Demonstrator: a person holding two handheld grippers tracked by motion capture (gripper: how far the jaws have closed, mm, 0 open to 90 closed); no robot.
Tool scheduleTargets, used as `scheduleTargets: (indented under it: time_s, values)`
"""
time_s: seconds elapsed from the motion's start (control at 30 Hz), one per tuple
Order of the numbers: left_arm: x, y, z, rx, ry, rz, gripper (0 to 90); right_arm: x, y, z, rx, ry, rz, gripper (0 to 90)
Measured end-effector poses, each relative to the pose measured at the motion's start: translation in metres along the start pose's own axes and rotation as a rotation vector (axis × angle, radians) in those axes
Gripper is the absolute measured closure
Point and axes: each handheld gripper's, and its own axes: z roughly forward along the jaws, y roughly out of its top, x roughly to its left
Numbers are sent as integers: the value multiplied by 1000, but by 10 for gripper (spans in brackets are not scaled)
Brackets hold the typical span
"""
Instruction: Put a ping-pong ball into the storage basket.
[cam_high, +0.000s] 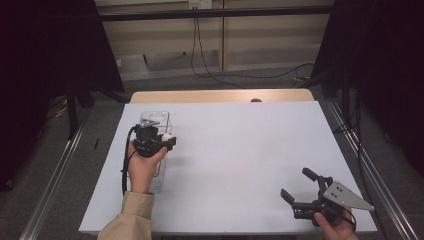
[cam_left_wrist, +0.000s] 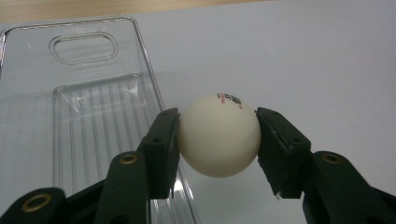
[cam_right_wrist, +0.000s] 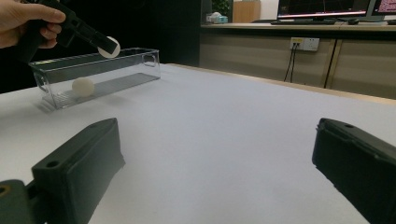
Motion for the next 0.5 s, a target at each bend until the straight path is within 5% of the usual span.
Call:
scheduleTargets:
  time_s: [0.5]
  values:
    - [2,-1,-1,4,5,1,512,0,0,0,-1,0,1,9]
